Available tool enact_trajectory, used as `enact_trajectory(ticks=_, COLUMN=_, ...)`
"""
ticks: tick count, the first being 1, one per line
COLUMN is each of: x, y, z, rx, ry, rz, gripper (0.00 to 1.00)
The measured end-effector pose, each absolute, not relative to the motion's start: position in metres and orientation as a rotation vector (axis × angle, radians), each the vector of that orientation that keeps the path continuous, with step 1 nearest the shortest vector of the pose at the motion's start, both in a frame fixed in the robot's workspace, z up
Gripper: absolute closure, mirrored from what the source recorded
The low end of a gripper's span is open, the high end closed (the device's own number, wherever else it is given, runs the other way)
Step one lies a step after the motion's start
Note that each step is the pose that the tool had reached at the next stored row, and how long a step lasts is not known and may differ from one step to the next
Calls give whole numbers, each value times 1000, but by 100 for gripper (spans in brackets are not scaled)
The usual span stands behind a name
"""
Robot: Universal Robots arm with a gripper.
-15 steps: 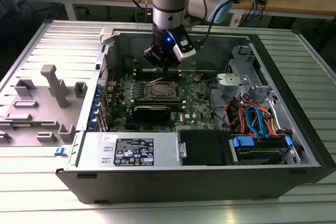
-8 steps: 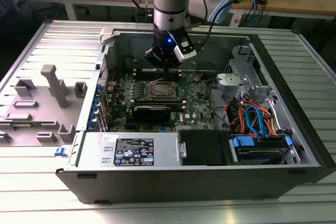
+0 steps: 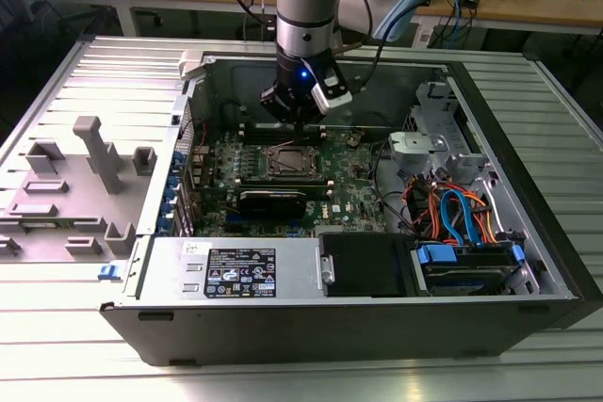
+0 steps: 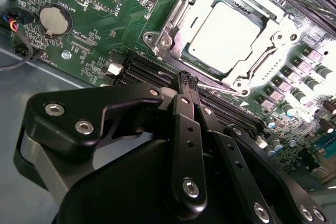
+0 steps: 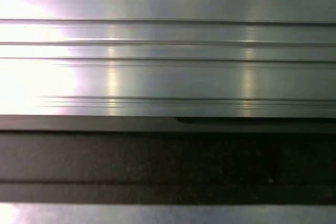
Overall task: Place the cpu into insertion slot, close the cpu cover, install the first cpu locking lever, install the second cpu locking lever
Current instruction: 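Install the first cpu locking lever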
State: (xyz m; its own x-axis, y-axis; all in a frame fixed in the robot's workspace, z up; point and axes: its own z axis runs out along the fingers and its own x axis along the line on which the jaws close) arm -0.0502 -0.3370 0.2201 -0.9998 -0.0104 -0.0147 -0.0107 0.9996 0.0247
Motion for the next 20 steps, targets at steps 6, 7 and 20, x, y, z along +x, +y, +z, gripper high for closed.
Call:
enact_trajectory(ticks=6, x=-50, y=-337, z=218, rx=-17, ry=3127, rz=39, gripper=89)
enact_trajectory(ticks=7, x=-50, y=-337, z=217, rx=-16, ry=3127, rz=39, gripper=89)
enact_trajectory(ticks=20, x=-46, y=-337, z=211, rx=-16, ry=3127, rz=39, gripper=89)
